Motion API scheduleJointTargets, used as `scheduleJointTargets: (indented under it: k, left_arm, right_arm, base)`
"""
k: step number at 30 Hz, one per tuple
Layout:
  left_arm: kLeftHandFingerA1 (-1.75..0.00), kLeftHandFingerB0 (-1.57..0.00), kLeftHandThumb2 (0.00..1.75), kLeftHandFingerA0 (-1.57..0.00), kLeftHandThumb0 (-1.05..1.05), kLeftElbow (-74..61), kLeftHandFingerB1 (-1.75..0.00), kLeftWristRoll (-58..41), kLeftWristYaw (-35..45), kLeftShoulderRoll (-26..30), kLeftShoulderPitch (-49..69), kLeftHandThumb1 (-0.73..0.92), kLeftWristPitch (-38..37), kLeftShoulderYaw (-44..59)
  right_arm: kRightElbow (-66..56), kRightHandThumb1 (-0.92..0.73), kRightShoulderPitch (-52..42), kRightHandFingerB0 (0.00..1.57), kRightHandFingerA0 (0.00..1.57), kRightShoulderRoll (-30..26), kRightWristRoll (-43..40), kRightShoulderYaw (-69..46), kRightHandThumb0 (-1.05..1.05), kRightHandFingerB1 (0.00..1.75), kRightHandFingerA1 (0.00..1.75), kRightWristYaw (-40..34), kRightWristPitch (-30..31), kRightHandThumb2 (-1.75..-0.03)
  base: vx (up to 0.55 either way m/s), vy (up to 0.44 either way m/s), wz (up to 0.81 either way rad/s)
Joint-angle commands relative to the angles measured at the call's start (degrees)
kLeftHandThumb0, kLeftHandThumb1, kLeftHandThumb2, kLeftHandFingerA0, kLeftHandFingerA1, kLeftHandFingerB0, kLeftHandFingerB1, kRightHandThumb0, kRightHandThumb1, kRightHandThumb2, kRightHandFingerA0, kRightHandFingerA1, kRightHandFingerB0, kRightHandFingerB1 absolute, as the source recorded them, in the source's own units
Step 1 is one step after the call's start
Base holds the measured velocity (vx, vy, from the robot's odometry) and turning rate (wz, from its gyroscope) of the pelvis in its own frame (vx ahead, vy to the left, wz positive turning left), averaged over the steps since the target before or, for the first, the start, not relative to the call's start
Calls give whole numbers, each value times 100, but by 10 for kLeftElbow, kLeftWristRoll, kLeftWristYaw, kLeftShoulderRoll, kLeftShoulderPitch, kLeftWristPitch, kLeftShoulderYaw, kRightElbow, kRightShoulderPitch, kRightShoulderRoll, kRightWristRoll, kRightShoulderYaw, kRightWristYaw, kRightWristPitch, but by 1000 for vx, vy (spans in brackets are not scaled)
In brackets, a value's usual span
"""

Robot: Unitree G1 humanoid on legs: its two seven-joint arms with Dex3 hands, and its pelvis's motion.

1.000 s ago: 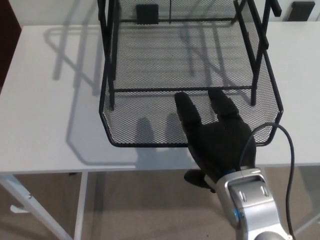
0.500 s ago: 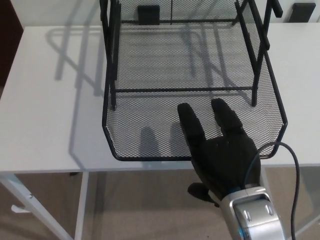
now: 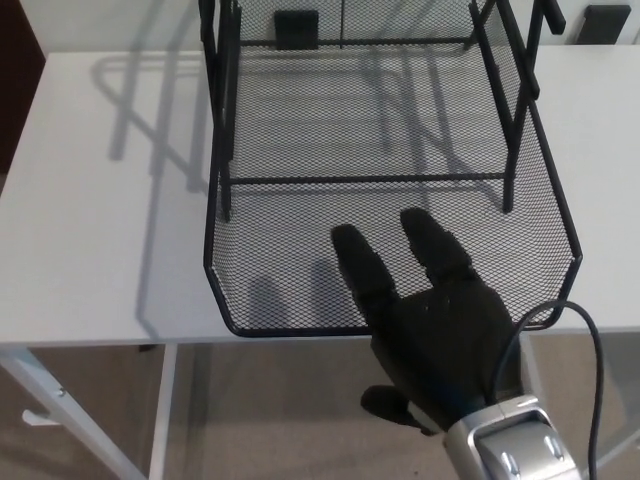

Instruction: The robot walks towards a file tray kept in the middle of a desk and uses its right hand to grab a tray and pulls it out towards itself

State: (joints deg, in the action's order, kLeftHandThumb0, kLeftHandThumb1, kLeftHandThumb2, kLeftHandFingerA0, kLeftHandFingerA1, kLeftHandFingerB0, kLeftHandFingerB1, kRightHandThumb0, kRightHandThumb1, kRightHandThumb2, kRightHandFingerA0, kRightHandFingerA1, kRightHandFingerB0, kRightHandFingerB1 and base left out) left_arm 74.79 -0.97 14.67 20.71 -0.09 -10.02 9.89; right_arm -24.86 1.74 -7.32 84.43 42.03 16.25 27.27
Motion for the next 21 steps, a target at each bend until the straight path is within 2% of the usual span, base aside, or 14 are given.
scheduleJointTargets:
  k: [1, 9, 14, 15, 16, 18, 21]
  left_arm:
    - [-36, -31, 57, -40, -23, 0, -32, 9, -4, 13, 1, 56, -17, -2]
    - [-37, -32, 56, -42, -23, 0, -32, 9, 0, 15, 3, 55, -15, -2]
    - [-38, -32, 56, -46, -21, 0, -33, 5, -4, 13, 1, 54, -14, 2]
    - [-60, -19, 86, -38, -16, -1, -51, 6, -4, 13, 1, 37, -19, 2]
    - [-39, -34, 56, -48, -22, -1, -33, 7, -7, 13, 0, 53, -17, 1]
    - [-39, -33, 56, -44, -21, -1, -33, -1, 5, 13, -3, 54, -12, 8]
    - [-38, -32, 56, -45, -21, -1, -32, 3, 0, 13, -5, 55, -12, 6]
  right_arm:
    - [-72, -52, -10, 0, 0, 9, -17, -5, -87, 0, 0, 42, -45, -86]
    - [-193, -53, -19, 0, 0, 16, -43, -17, -89, 0, 0, 161, -78, -87]
    - [-235, -53, -45, 0, 0, 6, -51, -28, -90, 0, 0, 185, -92, -87]
    - [-256, -52, -59, 0, 0, -2, -71, -32, -89, 0, 0, 177, -97, -87]
    - [-283, -55, -73, 0, 0, -12, -82, -40, -91, 0, 0, 184, -106, -88]
    - [-347, -57, -97, 0, 0, -28, -107, -58, -92, 0, 0, 205, -118, -89]
    - [-351, -51, -153, 0, 0, 14, -249, -169, -85, 0, 0, 157, -239, -84]
  base:
    - [0, 0, 0]
    - [0, 0, 0]
    - [0, 0, 0]
    - [0, 0, 0]
    - [0, 0, 0]
    - [0, 0, 0]
    - [0, 0, 0]
